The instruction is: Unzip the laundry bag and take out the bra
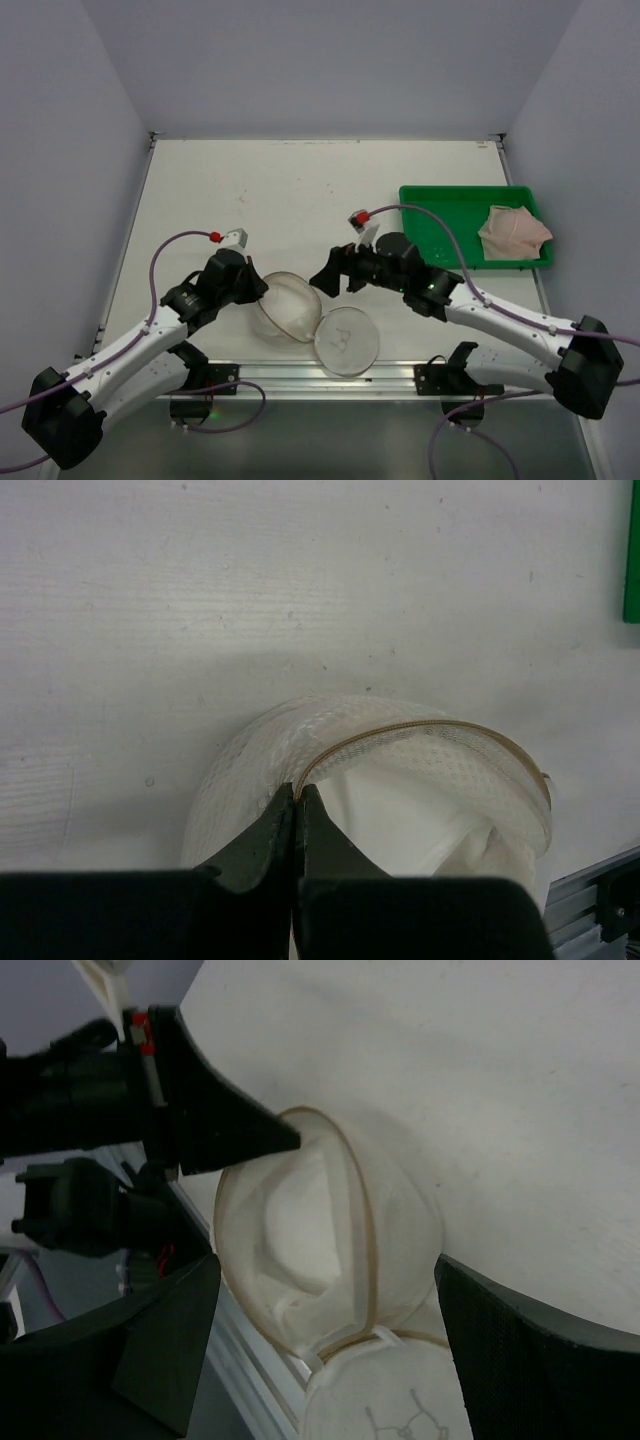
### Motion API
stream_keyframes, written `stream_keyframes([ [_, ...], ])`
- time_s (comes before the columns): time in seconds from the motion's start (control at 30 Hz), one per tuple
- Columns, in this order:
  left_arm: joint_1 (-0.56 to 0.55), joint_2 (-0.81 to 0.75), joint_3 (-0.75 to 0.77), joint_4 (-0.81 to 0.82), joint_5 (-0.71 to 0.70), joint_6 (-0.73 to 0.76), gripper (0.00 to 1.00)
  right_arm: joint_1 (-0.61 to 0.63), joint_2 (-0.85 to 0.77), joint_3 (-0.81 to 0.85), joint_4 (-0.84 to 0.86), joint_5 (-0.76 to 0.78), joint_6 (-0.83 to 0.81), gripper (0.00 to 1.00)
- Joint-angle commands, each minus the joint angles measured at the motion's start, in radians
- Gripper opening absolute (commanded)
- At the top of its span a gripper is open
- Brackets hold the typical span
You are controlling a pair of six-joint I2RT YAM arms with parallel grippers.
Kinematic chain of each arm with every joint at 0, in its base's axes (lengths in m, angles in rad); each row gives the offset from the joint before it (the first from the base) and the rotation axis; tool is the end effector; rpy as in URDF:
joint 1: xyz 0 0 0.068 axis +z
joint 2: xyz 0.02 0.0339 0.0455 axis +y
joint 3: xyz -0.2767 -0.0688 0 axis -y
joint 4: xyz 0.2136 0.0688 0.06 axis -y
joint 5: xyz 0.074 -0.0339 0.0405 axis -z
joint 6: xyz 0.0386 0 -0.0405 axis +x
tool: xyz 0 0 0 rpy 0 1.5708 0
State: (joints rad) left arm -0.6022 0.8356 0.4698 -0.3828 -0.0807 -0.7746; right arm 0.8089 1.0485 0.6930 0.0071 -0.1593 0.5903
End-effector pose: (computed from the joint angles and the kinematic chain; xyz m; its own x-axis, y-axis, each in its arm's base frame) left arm 0.1153 -0.0755 0.2218 -0.7617 -0.3224 -0.5620 -0.0236 0.8806 -0.4732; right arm 0.1395 0.1551 0.2969 -0.6507 0.1141 -0.7507 -0.5478 0.6141 0.5682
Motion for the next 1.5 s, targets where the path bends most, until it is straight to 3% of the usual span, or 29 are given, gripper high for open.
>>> stream_keyframes([
  [0.0, 0.008, -0.007, 0.024, 0.007, -0.017, -0.005, 0.00, 0.128, 0.102, 0.069, 0.042, 0.105, -0.049, 0.89],
  [0.23, 0.008, -0.038, 0.009, -0.019, -0.024, -0.018, 0.00, 0.347, 0.359, 0.287, -0.042, 0.251, -0.128, 0.83],
  [0.57, 0.007, -0.073, -0.011, -0.053, -0.039, -0.023, 0.00, 0.358, 0.554, 0.355, -0.108, 0.313, -0.107, 0.74],
  [0.73, 0.007, -0.082, -0.019, -0.057, -0.041, -0.028, 0.00, 0.358, 0.625, 0.382, -0.185, 0.314, -0.089, 0.83],
  [0.8, 0.007, -0.084, -0.020, -0.056, -0.041, -0.029, 0.00, 0.358, 0.634, 0.373, -0.196, 0.299, -0.077, 0.91],
  [0.93, 0.009, -0.079, -0.033, -0.047, -0.039, -0.034, 0.00, 0.358, 0.654, 0.370, -0.205, 0.262, -0.083, 0.97],
  [1.1, 0.007, -0.059, -0.043, -0.027, -0.021, -0.038, 0.00, 0.365, 0.659, 0.370, -0.203, 0.267, -0.101, 0.97],
  [1.47, 0.007, -0.035, -0.046, 0.002, -0.004, -0.043, 0.00, 0.424, 0.502, 0.355, -0.078, 0.319, -0.182, 0.89],
])
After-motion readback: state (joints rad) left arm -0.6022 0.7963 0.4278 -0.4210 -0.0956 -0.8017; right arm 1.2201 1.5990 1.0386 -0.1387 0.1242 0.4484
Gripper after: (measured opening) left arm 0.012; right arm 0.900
